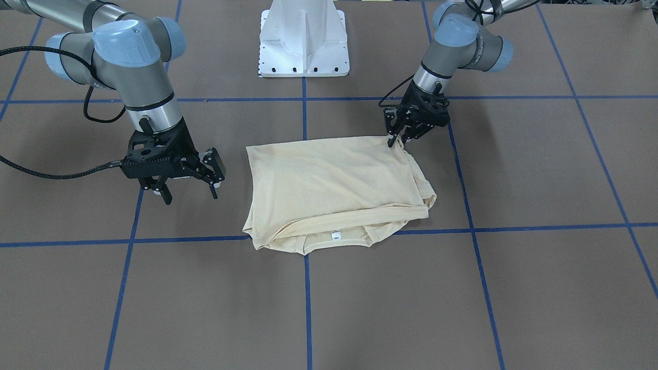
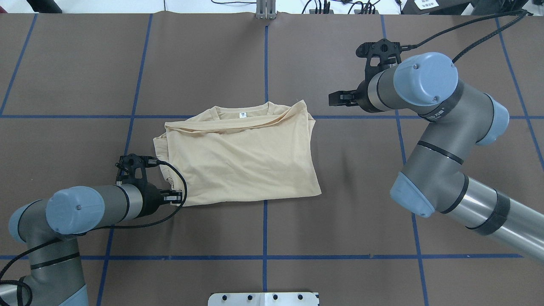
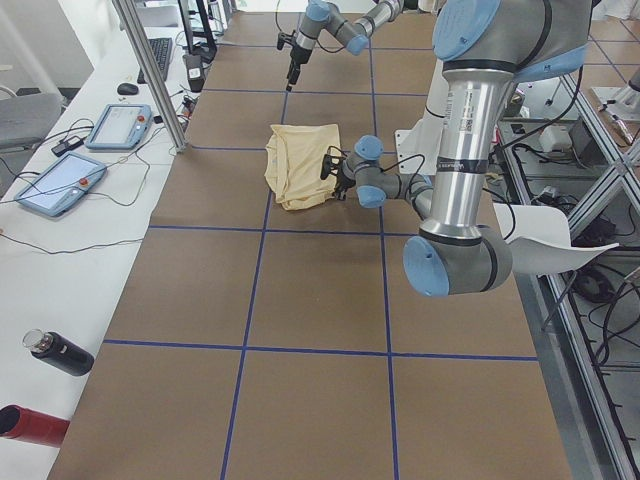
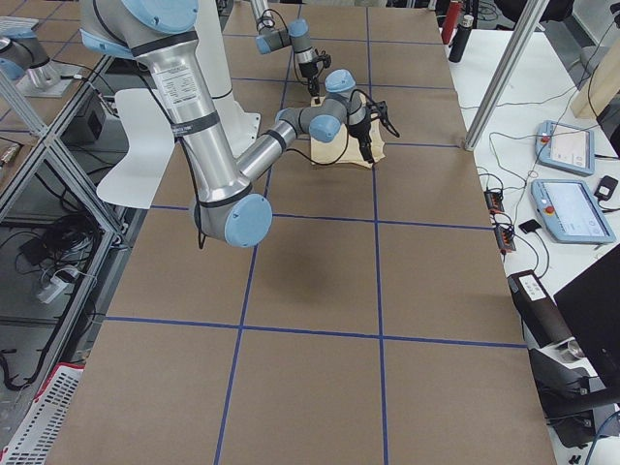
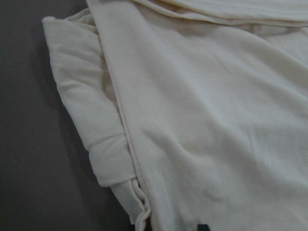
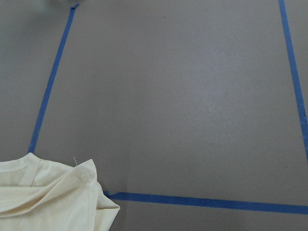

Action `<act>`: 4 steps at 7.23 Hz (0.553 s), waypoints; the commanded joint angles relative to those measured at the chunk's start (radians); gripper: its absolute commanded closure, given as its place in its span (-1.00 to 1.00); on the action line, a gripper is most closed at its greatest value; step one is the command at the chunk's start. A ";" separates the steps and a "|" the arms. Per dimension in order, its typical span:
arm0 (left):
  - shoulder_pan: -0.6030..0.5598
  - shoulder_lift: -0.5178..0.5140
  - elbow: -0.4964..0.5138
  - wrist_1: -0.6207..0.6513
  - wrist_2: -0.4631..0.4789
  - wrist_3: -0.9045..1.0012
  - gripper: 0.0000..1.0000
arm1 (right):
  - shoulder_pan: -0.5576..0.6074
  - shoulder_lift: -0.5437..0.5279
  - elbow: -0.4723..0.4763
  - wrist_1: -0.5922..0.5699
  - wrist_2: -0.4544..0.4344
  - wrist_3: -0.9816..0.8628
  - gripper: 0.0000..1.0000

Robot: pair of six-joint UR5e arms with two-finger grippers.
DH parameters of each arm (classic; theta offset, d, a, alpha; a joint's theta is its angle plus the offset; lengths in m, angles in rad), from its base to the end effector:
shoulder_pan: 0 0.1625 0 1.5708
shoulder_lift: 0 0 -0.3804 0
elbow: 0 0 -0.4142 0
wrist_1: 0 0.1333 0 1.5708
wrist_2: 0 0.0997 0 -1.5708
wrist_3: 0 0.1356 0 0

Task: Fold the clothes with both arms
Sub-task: 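Raise the right gripper away while the left gripper moves to the shirt's side edge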

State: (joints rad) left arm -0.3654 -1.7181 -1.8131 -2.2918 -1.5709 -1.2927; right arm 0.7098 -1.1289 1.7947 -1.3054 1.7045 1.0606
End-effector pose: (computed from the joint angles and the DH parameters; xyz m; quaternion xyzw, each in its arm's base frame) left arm 0.5172 -0.3406 0.3524 0.1667 0.5002 -0.0371 0.8489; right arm -0.4223 -0.5147 0.2507 0.2077 -0.4014 0.0590 0.8901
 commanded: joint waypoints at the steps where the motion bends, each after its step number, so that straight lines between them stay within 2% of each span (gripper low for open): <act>1: -0.004 0.015 -0.024 0.014 0.002 0.015 1.00 | -0.004 -0.002 -0.001 0.000 -0.003 0.009 -1.00; 2: -0.012 0.049 -0.032 0.018 -0.003 0.054 1.00 | -0.007 -0.002 -0.003 0.000 -0.005 0.009 -1.00; 4: -0.158 0.029 0.030 0.056 0.000 0.250 1.00 | -0.013 -0.002 -0.009 0.000 -0.008 0.009 -1.00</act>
State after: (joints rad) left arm -0.4355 -1.6790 -1.8224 -2.2617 -1.5707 -1.1505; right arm 0.7003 -1.1305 1.7892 -1.3054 1.6986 1.0690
